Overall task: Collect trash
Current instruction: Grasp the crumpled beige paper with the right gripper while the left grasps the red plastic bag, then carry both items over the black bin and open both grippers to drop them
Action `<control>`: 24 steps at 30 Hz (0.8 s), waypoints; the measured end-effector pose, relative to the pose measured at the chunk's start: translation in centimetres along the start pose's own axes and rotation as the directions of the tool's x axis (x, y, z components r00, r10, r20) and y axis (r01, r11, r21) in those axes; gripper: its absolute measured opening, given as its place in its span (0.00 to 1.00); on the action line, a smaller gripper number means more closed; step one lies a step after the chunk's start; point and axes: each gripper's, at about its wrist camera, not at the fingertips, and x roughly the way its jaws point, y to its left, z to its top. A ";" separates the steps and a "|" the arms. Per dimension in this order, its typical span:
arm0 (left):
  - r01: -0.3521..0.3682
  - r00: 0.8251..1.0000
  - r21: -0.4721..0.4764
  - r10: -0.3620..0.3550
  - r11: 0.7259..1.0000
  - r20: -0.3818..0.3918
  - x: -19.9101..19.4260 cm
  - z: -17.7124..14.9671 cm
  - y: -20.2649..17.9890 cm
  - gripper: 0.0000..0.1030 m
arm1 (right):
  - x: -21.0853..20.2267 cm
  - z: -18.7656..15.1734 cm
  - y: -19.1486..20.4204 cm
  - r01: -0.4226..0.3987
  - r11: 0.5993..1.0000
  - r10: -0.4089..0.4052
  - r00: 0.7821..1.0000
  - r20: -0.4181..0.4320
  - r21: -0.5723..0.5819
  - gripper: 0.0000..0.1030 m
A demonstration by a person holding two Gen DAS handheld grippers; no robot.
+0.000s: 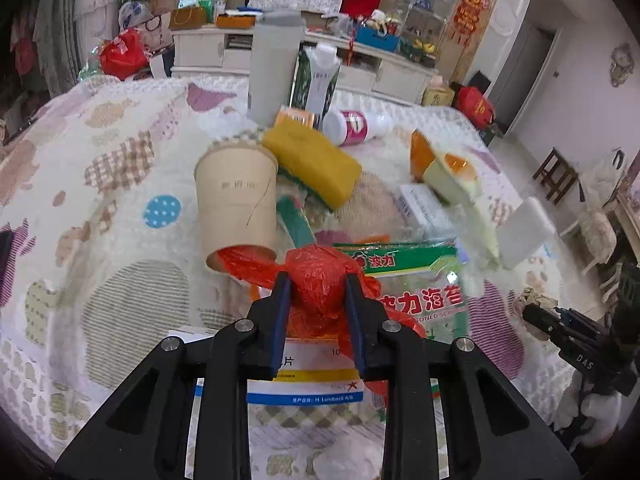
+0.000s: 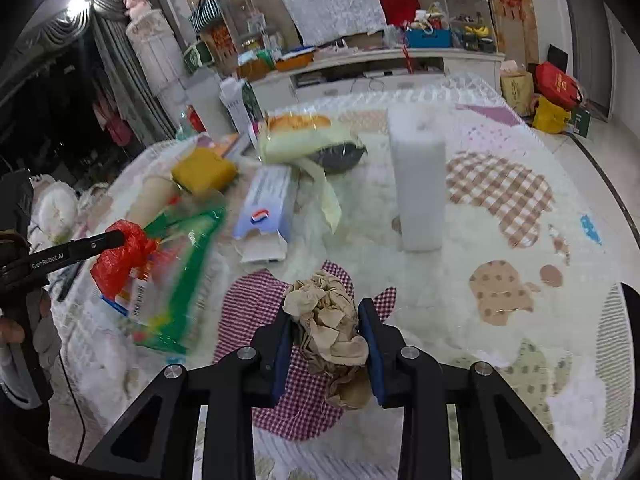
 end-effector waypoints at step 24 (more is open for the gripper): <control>0.317 0.948 0.265 -0.316 0.911 -0.046 -3.6 1.9 -20.1 0.18 | -11.6 -2.5 -12.1 0.182 0.966 -0.208 0.969 0.130 0.186 0.30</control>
